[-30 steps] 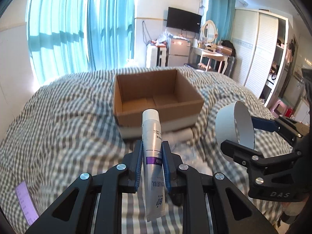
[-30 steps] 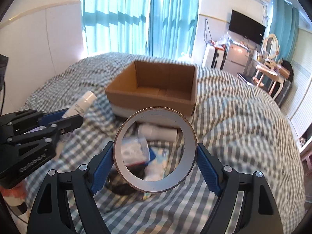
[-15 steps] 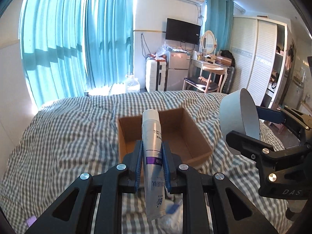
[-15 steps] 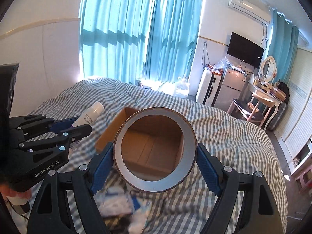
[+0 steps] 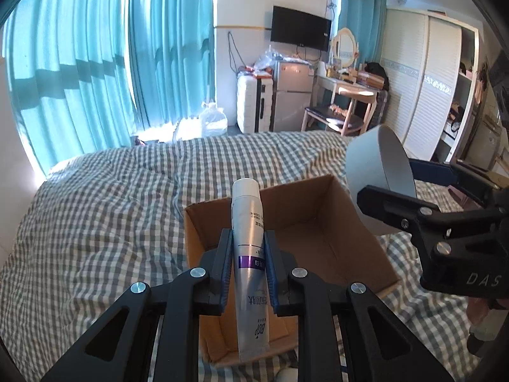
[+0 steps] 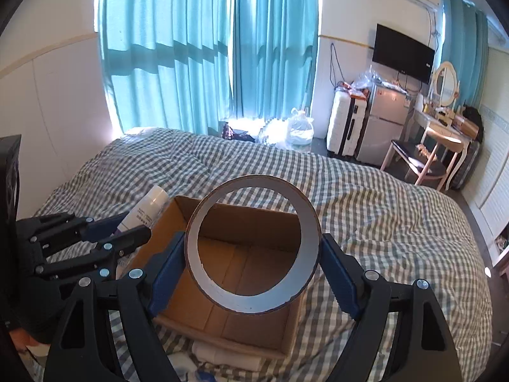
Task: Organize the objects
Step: 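Carry the tube and tape roll over the box and release both inside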
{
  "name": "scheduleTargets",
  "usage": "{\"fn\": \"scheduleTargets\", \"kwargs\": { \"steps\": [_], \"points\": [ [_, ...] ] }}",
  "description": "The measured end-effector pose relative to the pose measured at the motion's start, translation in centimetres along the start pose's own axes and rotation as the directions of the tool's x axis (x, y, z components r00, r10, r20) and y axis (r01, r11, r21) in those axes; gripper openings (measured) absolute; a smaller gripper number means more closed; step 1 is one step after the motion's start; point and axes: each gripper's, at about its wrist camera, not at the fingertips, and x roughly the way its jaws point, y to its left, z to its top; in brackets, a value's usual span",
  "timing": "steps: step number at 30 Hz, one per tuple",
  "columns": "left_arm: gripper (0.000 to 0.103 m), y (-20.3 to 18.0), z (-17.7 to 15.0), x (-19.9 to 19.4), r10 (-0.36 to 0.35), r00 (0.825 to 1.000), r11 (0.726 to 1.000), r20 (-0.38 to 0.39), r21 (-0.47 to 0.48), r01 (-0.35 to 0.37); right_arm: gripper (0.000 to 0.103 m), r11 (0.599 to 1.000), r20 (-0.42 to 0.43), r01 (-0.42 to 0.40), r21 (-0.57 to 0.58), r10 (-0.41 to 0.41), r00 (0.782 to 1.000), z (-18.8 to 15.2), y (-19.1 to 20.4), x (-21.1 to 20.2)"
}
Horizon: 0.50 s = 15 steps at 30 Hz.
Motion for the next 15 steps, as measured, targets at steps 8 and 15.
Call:
{"fn": "scheduleTargets", "kwargs": {
  "steps": [8,15],
  "points": [
    [0.019,0.5,-0.9,6.5,-0.012,0.997,1.000,-0.074,-0.014,0.011,0.081,1.000,-0.065,0.002,-0.009,-0.003,0.998,-0.3,-1.1,7.0],
    [0.019,0.6,-1.8,9.3,-0.009,0.994,1.000,-0.111,-0.013,0.007,0.081,0.999,-0.095,0.013,-0.041,-0.017,0.995,-1.5,-0.9,10.3]
  ]
}}
